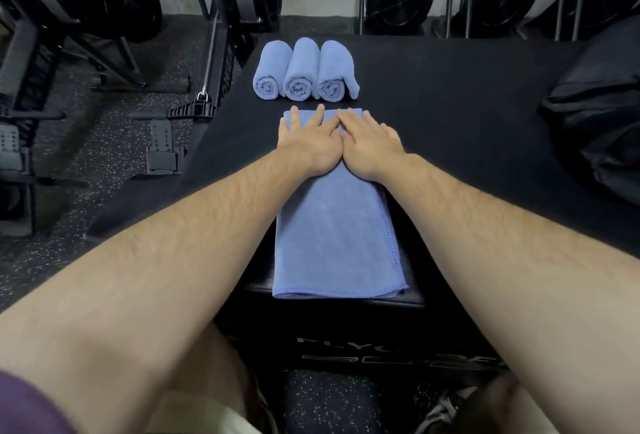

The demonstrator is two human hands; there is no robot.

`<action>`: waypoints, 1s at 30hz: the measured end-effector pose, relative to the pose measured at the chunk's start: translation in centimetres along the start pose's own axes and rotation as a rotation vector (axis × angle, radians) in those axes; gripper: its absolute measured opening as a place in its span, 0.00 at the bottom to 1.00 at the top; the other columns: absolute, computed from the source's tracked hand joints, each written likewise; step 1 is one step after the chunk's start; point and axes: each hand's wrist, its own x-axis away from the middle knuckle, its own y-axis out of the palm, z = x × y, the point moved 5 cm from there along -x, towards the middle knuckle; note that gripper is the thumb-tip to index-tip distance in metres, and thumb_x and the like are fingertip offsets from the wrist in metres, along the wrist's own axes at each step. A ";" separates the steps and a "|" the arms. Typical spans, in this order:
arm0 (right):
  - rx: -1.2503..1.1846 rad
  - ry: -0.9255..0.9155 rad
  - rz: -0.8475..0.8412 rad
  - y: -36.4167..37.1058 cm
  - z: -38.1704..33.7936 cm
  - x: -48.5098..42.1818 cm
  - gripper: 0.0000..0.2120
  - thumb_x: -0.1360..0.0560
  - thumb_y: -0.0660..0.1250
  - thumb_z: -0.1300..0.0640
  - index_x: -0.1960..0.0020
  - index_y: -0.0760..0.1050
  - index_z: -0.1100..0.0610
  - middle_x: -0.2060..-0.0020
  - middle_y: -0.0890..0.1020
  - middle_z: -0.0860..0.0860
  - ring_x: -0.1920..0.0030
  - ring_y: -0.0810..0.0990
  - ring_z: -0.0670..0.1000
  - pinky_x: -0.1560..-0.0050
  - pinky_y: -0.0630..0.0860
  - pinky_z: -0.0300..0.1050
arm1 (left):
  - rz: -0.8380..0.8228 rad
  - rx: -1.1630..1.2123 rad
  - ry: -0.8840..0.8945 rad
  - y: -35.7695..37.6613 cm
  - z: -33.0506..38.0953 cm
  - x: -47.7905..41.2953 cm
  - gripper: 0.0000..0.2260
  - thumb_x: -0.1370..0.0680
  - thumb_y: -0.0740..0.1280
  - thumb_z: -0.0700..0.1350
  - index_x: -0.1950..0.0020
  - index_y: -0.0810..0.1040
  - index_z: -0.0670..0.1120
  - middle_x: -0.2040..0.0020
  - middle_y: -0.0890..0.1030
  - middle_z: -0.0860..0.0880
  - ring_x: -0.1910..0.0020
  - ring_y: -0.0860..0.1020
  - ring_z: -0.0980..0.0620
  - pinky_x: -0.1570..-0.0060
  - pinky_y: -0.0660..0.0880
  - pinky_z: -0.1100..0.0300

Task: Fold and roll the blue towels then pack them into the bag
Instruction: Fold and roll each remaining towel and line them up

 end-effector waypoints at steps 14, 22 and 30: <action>0.012 0.007 -0.064 0.8 -1.3 5.7 0.26 0.14 0.42 0.49 0.17 0.50 0.49 0.17 0.46 0.47 0.18 0.40 0.55 0.21 0.43 0.64 | 0.018 -0.048 0.031 0.8 0.3 4.3 0.26 0.15 0.39 0.54 0.16 0.44 0.51 0.16 0.43 0.49 0.18 0.41 0.41 0.21 0.40 0.44; 0.052 0.067 -0.021 1.6 -1.5 8.4 0.26 0.14 0.40 0.48 0.17 0.46 0.49 0.17 0.45 0.46 0.18 0.41 0.53 0.19 0.41 0.56 | 0.005 -0.002 0.058 1.5 1.0 10.4 0.26 0.14 0.41 0.52 0.16 0.45 0.45 0.16 0.44 0.46 0.18 0.42 0.44 0.20 0.42 0.47; 0.103 -0.002 -0.035 2.7 -3.1 14.7 0.26 0.14 0.41 0.49 0.17 0.48 0.52 0.17 0.47 0.49 0.18 0.43 0.54 0.20 0.47 0.58 | 0.069 -0.047 0.105 2.1 0.9 12.2 0.26 0.14 0.42 0.51 0.17 0.47 0.43 0.16 0.46 0.45 0.18 0.45 0.43 0.20 0.45 0.45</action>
